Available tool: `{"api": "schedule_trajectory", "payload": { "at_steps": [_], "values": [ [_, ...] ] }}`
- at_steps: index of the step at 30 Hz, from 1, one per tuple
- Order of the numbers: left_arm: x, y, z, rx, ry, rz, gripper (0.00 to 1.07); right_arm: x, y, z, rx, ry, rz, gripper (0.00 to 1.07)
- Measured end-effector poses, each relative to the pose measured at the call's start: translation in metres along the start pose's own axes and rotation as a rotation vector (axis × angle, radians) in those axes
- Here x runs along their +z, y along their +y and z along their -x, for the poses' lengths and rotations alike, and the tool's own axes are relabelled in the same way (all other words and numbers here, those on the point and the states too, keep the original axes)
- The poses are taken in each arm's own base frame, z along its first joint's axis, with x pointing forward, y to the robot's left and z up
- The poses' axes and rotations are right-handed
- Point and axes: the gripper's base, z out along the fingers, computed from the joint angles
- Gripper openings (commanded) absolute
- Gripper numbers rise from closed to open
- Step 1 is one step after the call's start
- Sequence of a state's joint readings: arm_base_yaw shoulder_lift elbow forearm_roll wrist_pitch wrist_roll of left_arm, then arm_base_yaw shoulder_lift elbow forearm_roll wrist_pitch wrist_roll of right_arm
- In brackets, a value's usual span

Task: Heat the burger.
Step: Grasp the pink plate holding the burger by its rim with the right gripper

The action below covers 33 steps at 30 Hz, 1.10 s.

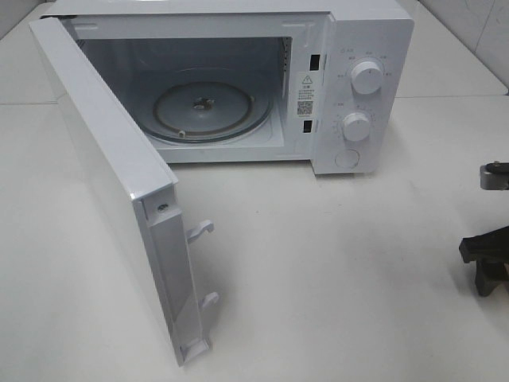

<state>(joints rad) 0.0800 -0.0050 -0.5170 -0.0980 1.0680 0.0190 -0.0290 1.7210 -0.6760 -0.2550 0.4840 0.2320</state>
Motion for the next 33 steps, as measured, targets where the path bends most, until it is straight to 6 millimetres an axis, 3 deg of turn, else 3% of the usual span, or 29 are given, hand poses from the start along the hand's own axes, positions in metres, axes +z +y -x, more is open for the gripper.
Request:
{"api": "schedule_trajectory", "payload": {
  "at_steps": [2, 4, 5, 8, 10, 11, 13, 33],
  "values": [
    [0.0000, 0.0000, 0.0000, 0.000, 0.000, 0.000, 1.00, 0.0027, 0.0003, -0.0006, -0.001, 0.012, 0.000, 0.66],
    [0.0000, 0.0000, 0.0000, 0.000, 0.000, 0.000, 1.00, 0.0027, 0.0003, -0.0006, -0.001, 0.012, 0.000, 0.62],
    [0.0000, 0.0000, 0.0000, 0.000, 0.000, 0.000, 1.00, 0.0027, 0.0003, -0.0008, -0.001, 0.014, -0.001, 0.52],
    [0.0000, 0.0000, 0.0000, 0.000, 0.000, 0.000, 1.00, 0.0027, 0.0002, -0.0012, -0.001, 0.019, -0.002, 0.47],
    [0.0000, 0.0000, 0.0000, 0.000, 0.000, 0.000, 1.00, 0.0027, 0.0000, -0.0017, 0.001, 0.024, -0.003, 0.22],
    [0.0000, 0.0000, 0.0000, 0.000, 0.000, 0.000, 1.00, 0.0027, 0.0000, -0.0017, 0.001, 0.024, -0.003, 0.22],
    [0.0000, 0.0000, 0.0000, 0.000, 0.000, 0.000, 1.00, 0.0027, 0.0002, -0.0020, 0.004, 0.027, -0.002, 0.03],
    [0.0000, 0.0000, 0.0000, 0.000, 0.000, 0.000, 1.00, 0.0021, 0.0013, -0.0034, -0.022, 0.042, -0.018, 0.00]
  ]
}}
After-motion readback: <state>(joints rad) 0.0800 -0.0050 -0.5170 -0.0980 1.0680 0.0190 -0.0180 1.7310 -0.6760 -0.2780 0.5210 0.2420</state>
